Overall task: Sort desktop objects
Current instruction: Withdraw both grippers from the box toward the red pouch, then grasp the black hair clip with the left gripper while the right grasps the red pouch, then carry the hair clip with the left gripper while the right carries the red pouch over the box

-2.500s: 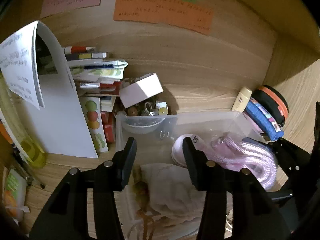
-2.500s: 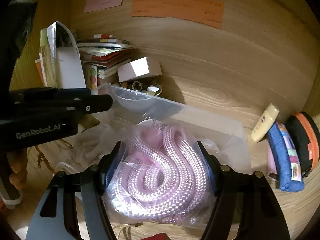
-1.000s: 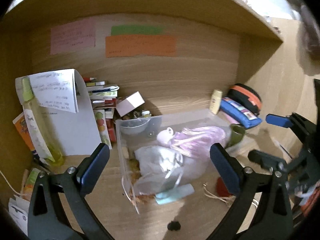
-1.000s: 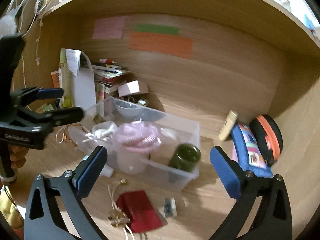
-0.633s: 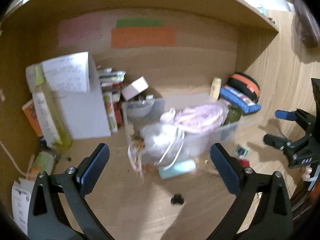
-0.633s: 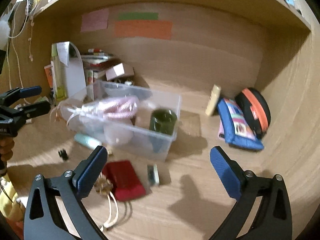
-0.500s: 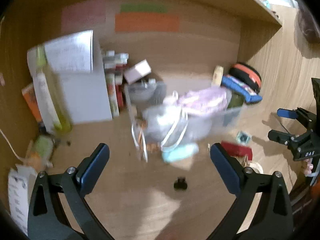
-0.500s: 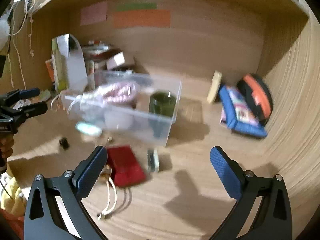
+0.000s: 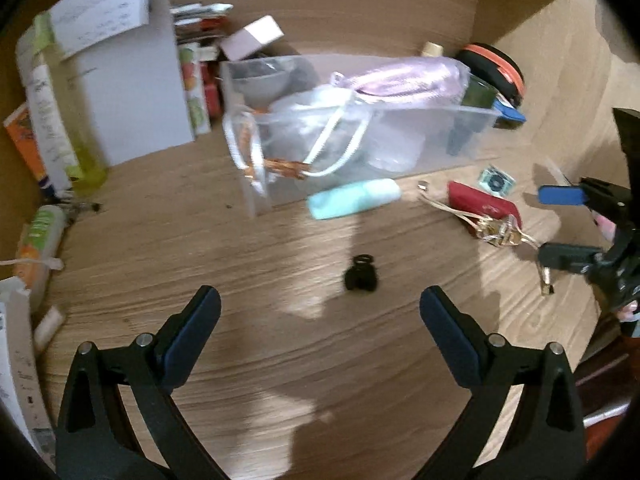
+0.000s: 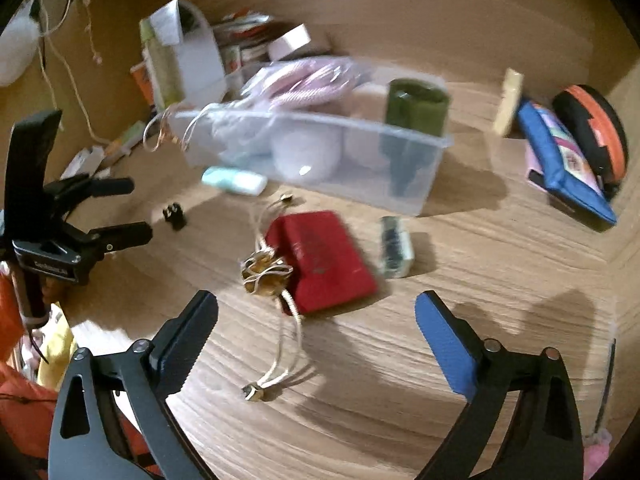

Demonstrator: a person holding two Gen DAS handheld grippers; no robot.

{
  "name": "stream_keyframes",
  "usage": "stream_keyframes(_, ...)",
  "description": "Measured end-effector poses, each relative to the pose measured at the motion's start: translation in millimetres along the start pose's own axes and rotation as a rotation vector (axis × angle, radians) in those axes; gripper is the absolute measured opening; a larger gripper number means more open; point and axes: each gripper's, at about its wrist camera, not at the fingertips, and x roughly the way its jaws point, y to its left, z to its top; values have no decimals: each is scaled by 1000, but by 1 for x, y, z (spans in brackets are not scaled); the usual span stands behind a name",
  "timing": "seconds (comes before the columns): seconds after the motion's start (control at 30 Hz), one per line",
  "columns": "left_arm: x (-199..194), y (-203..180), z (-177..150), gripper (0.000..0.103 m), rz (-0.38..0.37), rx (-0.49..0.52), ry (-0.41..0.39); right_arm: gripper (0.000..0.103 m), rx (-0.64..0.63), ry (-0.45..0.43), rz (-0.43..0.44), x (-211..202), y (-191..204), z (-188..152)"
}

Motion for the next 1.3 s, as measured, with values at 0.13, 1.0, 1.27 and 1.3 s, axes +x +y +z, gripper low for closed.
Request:
stream_keyframes(0.13, 9, -6, 5, 78, -38, 4, 38, 92, 10, 44, 19, 11, 0, 3)
stream_keyframes(1.0, 19, -5, 15, 19, -42, 40, 9, 30, -97, 108, 44, 45, 15, 34)
stream_keyframes(1.27, 1, 1, 19, 19, -24, 16, -63, 26, -70, 29, 74, 22, 14, 35)
stream_keyframes(1.3, -3, 1, 21, 19, -18, 17, -78, 26, -71, 15, 73, 17, 15, 35)
